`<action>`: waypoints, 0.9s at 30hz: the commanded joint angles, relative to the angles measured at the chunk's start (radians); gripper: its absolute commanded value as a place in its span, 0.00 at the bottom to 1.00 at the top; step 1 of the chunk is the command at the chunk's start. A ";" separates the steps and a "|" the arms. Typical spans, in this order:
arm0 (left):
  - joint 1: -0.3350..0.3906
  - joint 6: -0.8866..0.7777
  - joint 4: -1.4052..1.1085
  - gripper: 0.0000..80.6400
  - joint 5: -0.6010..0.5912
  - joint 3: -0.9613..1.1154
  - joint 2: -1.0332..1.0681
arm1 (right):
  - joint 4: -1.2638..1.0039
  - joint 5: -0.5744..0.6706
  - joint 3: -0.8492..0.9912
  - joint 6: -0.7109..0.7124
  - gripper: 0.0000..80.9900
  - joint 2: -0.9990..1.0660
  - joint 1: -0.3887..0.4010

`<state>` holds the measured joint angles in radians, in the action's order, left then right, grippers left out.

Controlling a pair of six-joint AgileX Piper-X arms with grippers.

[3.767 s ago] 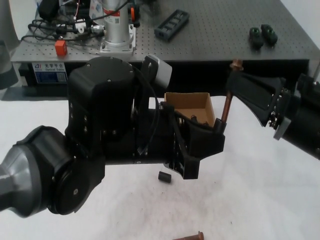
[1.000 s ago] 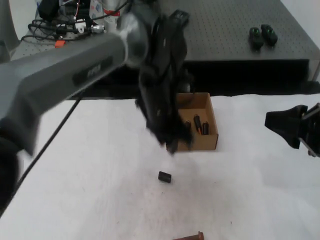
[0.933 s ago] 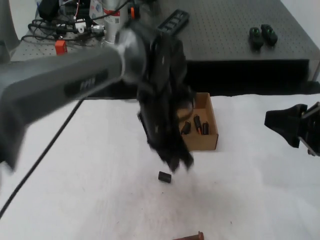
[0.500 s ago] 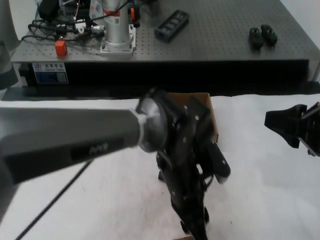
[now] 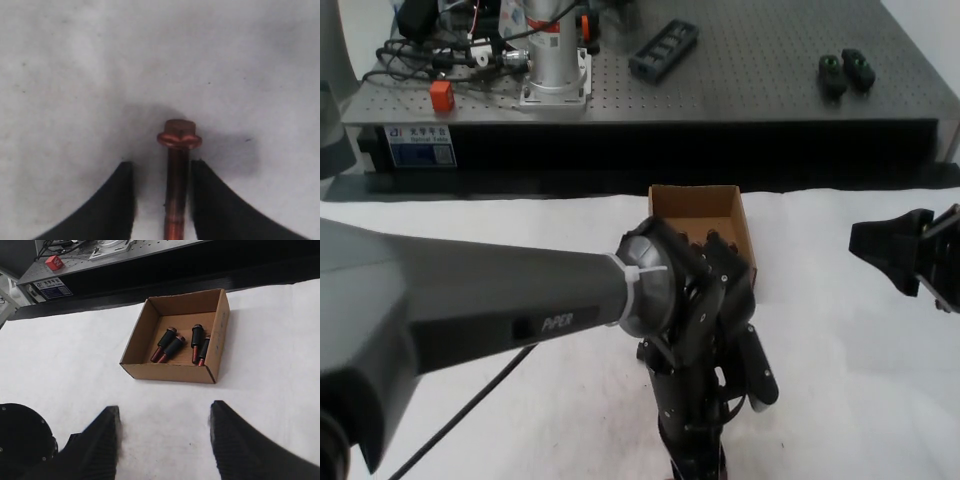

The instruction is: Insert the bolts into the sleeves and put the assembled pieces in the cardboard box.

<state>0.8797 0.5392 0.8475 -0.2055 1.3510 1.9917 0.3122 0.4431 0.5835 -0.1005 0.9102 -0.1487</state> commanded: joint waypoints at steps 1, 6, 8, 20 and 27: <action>0.005 0.016 0.013 0.25 0.005 0.001 0.005 | -0.004 0.000 0.012 0.012 0.50 0.003 0.001; 0.005 0.015 -0.015 0.21 -0.046 0.001 0.005 | -0.004 0.000 0.012 0.010 0.50 0.003 0.001; 0.005 0.015 -0.032 0.20 -0.046 0.001 0.005 | -0.004 0.000 0.012 0.006 0.50 0.003 0.001; -0.073 -0.276 -0.067 0.01 0.082 -0.003 -0.105 | 0.051 -0.085 0.052 0.038 0.50 0.035 0.116; -0.313 -0.549 -0.323 0.01 0.010 -0.311 -0.508 | 0.089 -0.156 0.209 0.100 0.50 0.289 0.324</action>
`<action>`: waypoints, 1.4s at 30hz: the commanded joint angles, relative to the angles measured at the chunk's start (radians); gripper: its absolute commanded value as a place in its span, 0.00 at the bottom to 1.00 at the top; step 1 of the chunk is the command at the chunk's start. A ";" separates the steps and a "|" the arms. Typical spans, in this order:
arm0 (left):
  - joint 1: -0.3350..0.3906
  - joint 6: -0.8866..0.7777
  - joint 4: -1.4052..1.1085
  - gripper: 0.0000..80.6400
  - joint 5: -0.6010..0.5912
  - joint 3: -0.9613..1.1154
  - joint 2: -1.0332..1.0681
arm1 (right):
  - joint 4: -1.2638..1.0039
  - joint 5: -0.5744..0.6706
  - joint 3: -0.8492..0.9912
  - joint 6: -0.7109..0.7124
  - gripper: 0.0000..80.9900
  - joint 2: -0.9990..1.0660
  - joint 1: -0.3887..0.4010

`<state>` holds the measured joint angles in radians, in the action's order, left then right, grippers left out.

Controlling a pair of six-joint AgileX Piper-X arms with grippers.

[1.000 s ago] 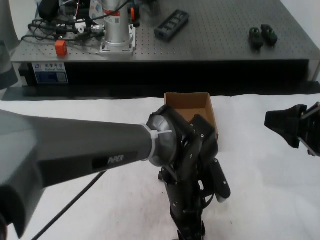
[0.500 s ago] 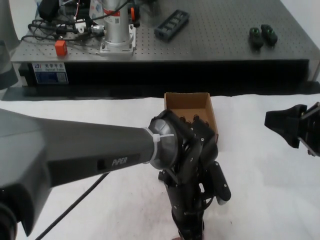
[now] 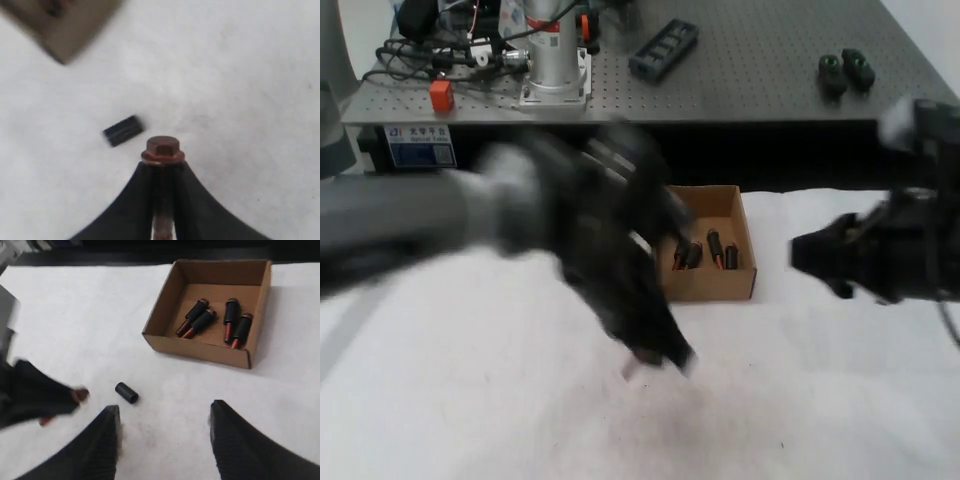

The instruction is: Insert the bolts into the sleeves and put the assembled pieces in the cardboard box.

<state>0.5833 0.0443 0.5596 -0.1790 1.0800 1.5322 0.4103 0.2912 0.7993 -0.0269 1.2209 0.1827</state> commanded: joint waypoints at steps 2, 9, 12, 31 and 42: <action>-0.093 -0.102 -0.104 0.01 -0.076 -0.153 -0.191 | 0.020 -0.057 0.066 0.089 0.50 0.084 0.045; -0.264 -0.195 -0.171 0.01 -0.208 -0.350 -0.558 | 0.316 -0.147 0.416 0.323 0.50 0.474 0.153; -0.301 -0.229 -0.171 0.01 -0.227 -0.373 -0.670 | 0.413 -0.199 0.550 0.402 0.50 0.609 0.187; -0.329 -0.223 -0.133 0.01 -0.229 -0.374 -0.772 | 0.545 -0.333 0.806 0.528 0.46 0.918 0.309; -0.329 -0.223 -0.128 0.01 -0.229 -0.374 -0.772 | 0.529 -0.333 0.805 0.601 0.23 0.949 0.309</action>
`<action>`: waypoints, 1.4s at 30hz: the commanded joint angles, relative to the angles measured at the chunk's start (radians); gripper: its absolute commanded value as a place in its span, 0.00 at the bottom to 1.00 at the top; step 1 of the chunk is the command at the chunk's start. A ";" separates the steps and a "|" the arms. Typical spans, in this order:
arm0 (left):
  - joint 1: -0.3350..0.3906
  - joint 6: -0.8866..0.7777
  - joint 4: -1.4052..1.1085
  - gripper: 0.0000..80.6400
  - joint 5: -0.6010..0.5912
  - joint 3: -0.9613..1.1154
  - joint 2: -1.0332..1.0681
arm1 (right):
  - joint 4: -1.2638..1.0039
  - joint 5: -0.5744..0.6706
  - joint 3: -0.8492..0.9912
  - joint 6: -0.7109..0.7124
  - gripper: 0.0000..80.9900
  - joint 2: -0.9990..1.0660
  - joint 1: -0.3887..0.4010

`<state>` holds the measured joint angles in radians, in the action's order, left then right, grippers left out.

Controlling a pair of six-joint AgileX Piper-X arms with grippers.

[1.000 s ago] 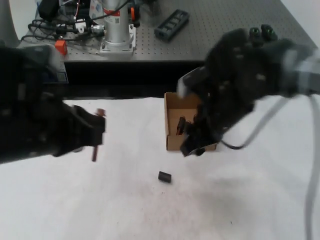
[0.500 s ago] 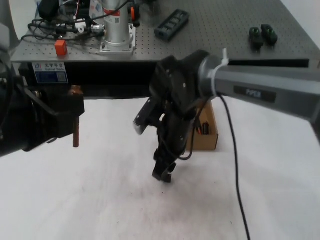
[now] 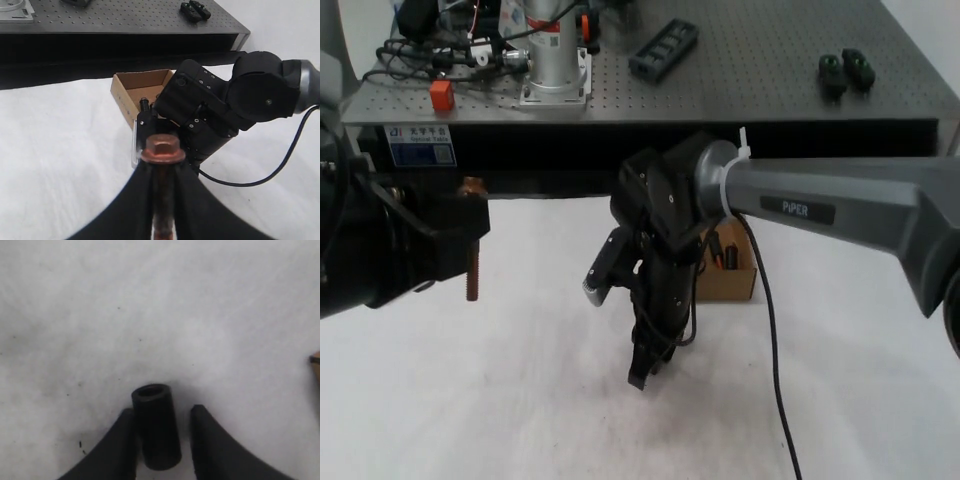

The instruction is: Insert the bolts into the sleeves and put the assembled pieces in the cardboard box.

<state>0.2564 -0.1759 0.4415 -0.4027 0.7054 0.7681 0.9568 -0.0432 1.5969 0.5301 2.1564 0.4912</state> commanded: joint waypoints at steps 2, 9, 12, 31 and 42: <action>-0.002 -0.002 -0.009 0.01 -0.005 0.001 -0.007 | -0.034 0.001 0.008 0.051 0.13 0.014 0.000; -0.002 -0.002 -0.018 0.01 -0.100 0.001 -0.002 | -0.018 0.204 0.010 -0.068 0.01 -0.045 -0.033; -0.002 0.008 -0.066 0.01 -0.195 -0.001 0.026 | -0.032 0.354 -0.023 -0.118 0.01 -0.133 -0.070; 0.121 -0.432 -0.936 0.01 -0.570 -0.022 0.416 | -0.987 0.688 -1.027 -0.749 0.01 -1.071 -0.094; 0.241 -0.460 -1.053 0.01 -0.460 -0.020 0.539 | -1.148 0.641 -1.059 -0.866 0.01 -1.088 -0.064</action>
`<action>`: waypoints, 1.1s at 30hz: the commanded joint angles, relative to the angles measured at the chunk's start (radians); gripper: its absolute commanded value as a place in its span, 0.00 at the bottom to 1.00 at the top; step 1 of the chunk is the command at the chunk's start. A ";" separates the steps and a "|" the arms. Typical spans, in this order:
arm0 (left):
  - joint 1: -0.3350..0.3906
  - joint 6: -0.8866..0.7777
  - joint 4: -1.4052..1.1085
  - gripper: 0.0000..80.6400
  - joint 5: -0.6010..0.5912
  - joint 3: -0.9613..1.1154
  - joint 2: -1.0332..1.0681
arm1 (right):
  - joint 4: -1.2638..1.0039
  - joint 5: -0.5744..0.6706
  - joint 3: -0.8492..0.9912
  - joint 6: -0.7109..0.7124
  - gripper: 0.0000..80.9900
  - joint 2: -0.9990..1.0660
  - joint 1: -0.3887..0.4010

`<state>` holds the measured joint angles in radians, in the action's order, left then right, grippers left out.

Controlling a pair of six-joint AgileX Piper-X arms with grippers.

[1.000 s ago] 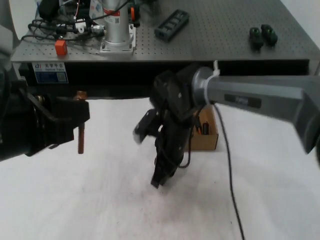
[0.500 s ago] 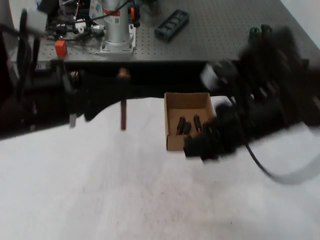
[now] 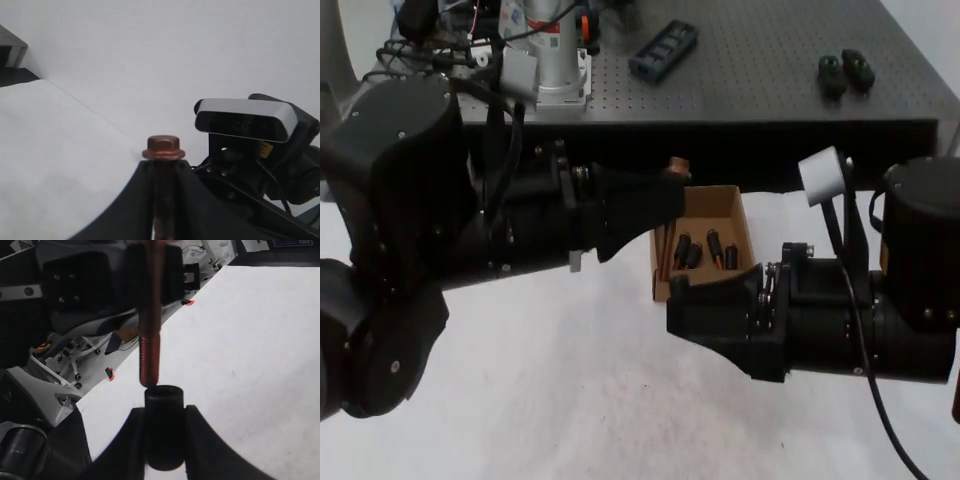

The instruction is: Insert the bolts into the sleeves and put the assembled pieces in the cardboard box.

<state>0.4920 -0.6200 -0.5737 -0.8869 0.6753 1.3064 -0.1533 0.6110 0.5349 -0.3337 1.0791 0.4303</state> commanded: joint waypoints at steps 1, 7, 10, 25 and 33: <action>0.005 -0.016 -0.055 0.01 0.031 0.010 0.001 | -0.032 -0.010 0.003 -0.002 0.01 -0.011 -0.003; 0.005 -0.063 -0.148 0.01 0.041 0.010 0.001 | 0.015 0.024 0.003 -0.002 0.01 -0.011 -0.003; 0.005 -0.068 -0.150 0.01 0.049 0.010 0.001 | -0.001 0.049 0.003 -0.002 0.01 -0.011 0.003; 0.005 -0.083 -0.145 0.01 0.018 0.010 0.004 | -0.180 0.062 0.003 -0.079 0.01 0.024 0.003; 0.005 -0.083 -0.145 0.01 0.008 0.010 0.004 | -0.217 0.047 0.003 -0.079 0.01 0.027 0.003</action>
<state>0.4915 -0.6930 -0.7013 -0.8577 0.6772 1.3076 -0.3343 0.6675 0.5314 -0.4099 1.1060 0.4303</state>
